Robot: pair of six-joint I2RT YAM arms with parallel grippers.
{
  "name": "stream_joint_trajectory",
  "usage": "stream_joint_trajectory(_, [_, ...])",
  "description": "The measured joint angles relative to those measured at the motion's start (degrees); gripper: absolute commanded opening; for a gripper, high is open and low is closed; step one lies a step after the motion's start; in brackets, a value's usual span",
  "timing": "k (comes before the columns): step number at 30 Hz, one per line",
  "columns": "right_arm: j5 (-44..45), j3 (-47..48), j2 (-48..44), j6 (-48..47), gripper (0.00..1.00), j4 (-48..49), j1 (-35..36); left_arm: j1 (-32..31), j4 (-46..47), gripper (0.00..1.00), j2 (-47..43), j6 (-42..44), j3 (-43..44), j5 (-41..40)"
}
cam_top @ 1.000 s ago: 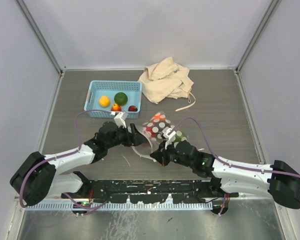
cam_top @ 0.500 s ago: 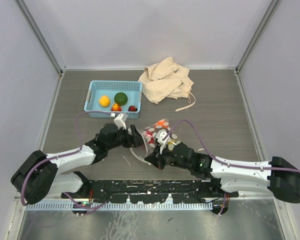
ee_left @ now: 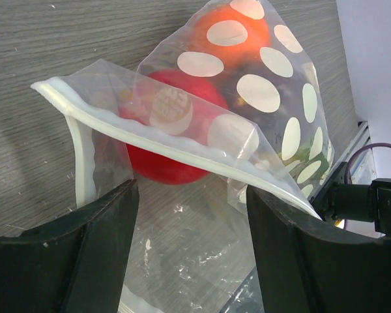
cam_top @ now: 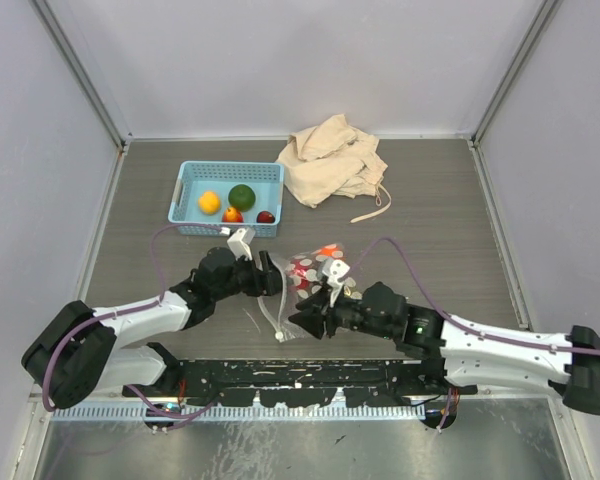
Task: Open the zip-top bag and remove the fake food
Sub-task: Pick up the fake fruit from the zipper food storage bag.
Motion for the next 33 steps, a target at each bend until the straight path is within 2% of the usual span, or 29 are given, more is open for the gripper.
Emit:
stream_joint_trajectory(3, [1.86,1.64,-6.78,-1.31,0.38,-3.39,0.0,0.0,0.22,0.62,0.02,0.0,-0.17,0.13])
stream_joint_trajectory(5, [6.8,3.96,-9.18,-1.77,0.33,-5.77,0.0,0.0,0.33,0.58,0.11,0.0,-0.24,0.26])
stream_joint_trajectory(8, [15.58,7.89,-8.35,-2.05,0.19,-9.57,-1.27,0.0,0.46,0.5,0.37,-0.02,-0.26,0.66])
stream_joint_trajectory(11, [17.94,11.54,-3.23,-1.14,0.13,-12.41,-7.96,0.0,0.9,0.46,1.09,-0.02,-0.26,1.14])
stream_joint_trajectory(15, [15.78,12.55,5.38,0.37,0.11,-14.58,-19.34,0.0,1.2,0.45,2.05,-0.07,-0.24,1.66])
stream_joint_trajectory(17, [14.16,12.55,8.74,0.46,0.11,-15.58,-21.84,0.0,1.2,0.45,2.32,-0.07,-0.24,1.79])
stream_joint_trajectory(21, [8.83,13.66,14.34,0.28,0.1,-17.07,-22.51,0.0,1.25,0.46,2.4,-0.07,-0.24,2.19])
stream_joint_trajectory(26, [3.19,14.51,16.81,0.17,0.1,-16.63,-22.51,0.0,1.25,0.48,2.4,-0.07,-0.24,2.49])
stream_joint_trajectory(33, [0.09,17.97,23.02,0.07,0.1,-16.2,-22.51,0.0,1.7,0.49,4.59,-0.07,-0.2,2.69])
